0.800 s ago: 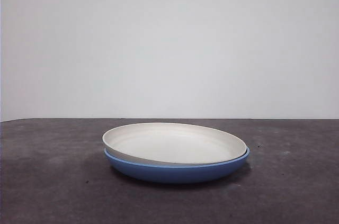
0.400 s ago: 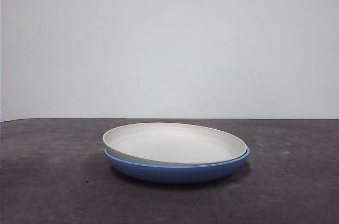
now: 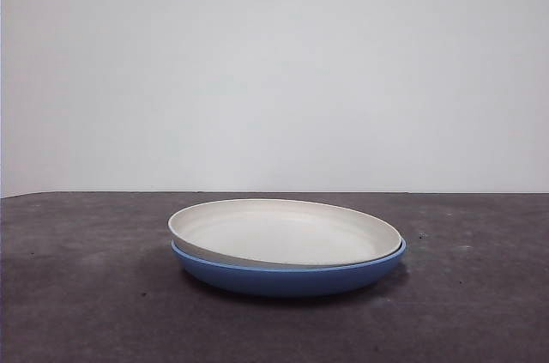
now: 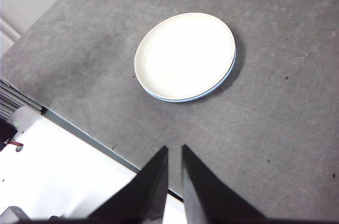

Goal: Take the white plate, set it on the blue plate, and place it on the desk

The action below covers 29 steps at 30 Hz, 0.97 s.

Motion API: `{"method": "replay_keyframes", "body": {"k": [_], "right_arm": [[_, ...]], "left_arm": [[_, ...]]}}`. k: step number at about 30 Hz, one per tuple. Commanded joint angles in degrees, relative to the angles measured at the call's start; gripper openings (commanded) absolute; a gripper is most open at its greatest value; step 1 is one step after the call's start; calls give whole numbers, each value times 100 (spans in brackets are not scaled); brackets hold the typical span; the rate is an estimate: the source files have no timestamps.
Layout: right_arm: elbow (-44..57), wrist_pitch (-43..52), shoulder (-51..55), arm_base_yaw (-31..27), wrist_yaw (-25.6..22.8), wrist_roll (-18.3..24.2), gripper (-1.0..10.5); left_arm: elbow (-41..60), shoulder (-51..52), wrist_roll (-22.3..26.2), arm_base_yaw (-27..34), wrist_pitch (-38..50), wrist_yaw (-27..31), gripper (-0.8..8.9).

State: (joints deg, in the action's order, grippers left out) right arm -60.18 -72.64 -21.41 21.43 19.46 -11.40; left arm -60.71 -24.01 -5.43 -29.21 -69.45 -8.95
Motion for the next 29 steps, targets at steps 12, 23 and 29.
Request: {"method": "replay_keyframes", "body": {"k": [12,23,29], "right_arm": [[-70,57,-4,37,0,-52,39],[-70,59,-4,37,0,-52,39],[-70,59,-4,37,-2,-52,39]], "left_arm": [[4483,1517,590,2533,5600,13,29],[6006,2382,586,2583,6203,55,29],[6006,2382,586,2583,6120,710,29]]}}
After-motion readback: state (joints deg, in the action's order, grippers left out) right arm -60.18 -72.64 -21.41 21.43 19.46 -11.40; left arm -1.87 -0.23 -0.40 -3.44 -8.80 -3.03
